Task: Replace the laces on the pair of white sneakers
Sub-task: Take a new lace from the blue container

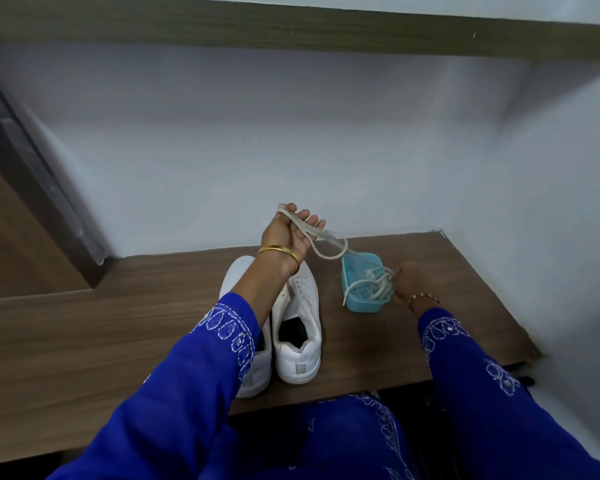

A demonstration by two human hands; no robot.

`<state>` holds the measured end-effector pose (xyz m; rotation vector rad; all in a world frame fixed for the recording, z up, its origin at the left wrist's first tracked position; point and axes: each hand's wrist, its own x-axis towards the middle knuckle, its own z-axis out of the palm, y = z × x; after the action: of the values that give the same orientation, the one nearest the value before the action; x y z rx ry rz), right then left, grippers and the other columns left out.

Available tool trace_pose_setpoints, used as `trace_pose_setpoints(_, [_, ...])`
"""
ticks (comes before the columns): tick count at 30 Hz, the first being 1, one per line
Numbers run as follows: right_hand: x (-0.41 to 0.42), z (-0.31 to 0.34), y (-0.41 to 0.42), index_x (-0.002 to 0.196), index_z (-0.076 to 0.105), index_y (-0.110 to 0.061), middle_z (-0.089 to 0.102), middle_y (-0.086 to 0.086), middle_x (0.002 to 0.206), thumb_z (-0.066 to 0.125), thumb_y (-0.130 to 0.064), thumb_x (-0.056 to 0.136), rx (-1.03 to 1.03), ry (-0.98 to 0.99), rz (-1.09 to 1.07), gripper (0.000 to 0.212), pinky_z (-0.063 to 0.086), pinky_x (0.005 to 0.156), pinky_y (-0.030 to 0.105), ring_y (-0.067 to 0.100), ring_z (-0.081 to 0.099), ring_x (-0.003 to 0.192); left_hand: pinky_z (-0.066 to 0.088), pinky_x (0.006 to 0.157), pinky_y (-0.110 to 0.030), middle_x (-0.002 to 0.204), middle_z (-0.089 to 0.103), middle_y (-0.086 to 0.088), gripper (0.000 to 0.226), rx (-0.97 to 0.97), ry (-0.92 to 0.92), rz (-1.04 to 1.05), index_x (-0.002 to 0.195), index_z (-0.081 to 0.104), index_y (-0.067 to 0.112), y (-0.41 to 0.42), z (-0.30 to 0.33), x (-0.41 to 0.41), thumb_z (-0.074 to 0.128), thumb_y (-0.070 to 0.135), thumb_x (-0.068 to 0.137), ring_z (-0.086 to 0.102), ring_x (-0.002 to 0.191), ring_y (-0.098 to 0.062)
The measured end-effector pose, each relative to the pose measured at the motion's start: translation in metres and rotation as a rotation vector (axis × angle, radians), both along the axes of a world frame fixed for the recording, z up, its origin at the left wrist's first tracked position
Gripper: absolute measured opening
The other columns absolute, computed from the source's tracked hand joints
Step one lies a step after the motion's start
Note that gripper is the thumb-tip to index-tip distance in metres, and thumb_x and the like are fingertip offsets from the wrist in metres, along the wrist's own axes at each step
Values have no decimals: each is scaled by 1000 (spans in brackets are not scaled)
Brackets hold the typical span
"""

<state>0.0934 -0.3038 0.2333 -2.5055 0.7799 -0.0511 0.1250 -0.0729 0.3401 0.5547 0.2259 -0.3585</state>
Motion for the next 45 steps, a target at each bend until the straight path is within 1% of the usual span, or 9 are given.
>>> trace_pose_setpoints(3, [2,9,1,64,54,-2,57,17,71,50,-5,91,255,-38,-69,27,48,52,26,27,57,59,45,47,-24,48,42,2,34,145,52,-9,71,45,14,2,-13,0,33,26,101,37,36,-10])
trace_pose_setpoints(6, [3,12,0,85,56,2,53,13,69,43,-1,94,759,-127,-235,17,46,34,20,13,57,37,27,35,-12,37,37,6,36,239,94,-5,70,43,15,6,-26,3,29,24,101,26,28,-8])
trace_pose_setpoints(8, [2,11,-3,83,52,3,51,12,69,42,-3,96,895,-134,-286,18,47,33,21,12,57,37,23,32,-10,34,35,6,34,278,142,21,69,42,15,12,-31,5,28,21,100,23,26,-8])
trace_pose_setpoints(15, [-5,11,-1,73,50,-5,54,10,60,42,-12,97,826,-129,-334,27,44,31,18,15,55,40,27,51,-25,58,34,1,26,392,313,355,72,48,16,41,-31,18,33,16,93,24,39,-12])
trace_pose_setpoints(21, [-35,35,23,60,24,-19,19,-2,65,32,-5,98,384,134,-109,42,19,52,13,5,14,56,23,46,-21,59,33,2,25,448,289,345,71,46,16,36,-35,11,33,14,92,24,45,-11])
trace_pose_setpoints(26, [-13,47,37,49,36,-7,36,11,52,38,-11,97,146,-313,-87,48,32,56,28,18,34,50,23,34,-12,58,35,0,26,504,233,197,72,46,15,17,-46,-8,31,12,93,24,27,-7])
trace_pose_setpoints(32, [3,64,46,68,55,-8,54,4,56,36,-6,90,565,-536,-108,29,36,37,19,10,46,40,29,37,-14,62,48,-2,28,602,101,87,74,48,13,1,-47,-21,30,13,95,33,28,-8])
trace_pose_setpoints(39, [-5,94,64,67,54,-7,50,-1,44,44,-5,89,1084,-645,-108,24,38,42,21,12,44,40,39,57,-23,77,60,-3,32,682,-62,-90,81,56,13,-8,-50,-23,30,15,99,49,63,-11])
trace_pose_setpoints(45, [-16,109,75,66,51,-7,57,6,51,42,-21,97,1248,-679,-51,35,45,44,23,16,51,41,41,65,-19,93,64,-5,32,755,-133,-171,114,60,2,-9,-53,-27,34,6,95,52,72,-5])
